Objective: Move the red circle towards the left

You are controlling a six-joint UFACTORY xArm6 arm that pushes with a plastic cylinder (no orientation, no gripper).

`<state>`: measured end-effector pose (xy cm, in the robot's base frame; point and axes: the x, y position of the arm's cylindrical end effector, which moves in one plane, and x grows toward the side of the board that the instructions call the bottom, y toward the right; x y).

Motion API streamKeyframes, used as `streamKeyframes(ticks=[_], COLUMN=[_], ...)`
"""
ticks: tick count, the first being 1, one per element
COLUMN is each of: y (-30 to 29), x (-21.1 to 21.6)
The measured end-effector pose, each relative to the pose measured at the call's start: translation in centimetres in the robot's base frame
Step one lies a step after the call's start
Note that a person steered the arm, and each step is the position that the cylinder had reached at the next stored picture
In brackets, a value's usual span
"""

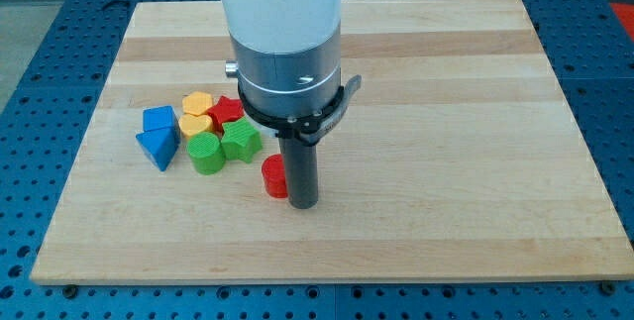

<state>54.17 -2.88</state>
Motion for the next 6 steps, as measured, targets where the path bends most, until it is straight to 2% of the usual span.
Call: streamKeyframes(ticks=[1,3,6], y=[1.6,0.6,-6.8], x=[-1.1,-2.9,-1.4])
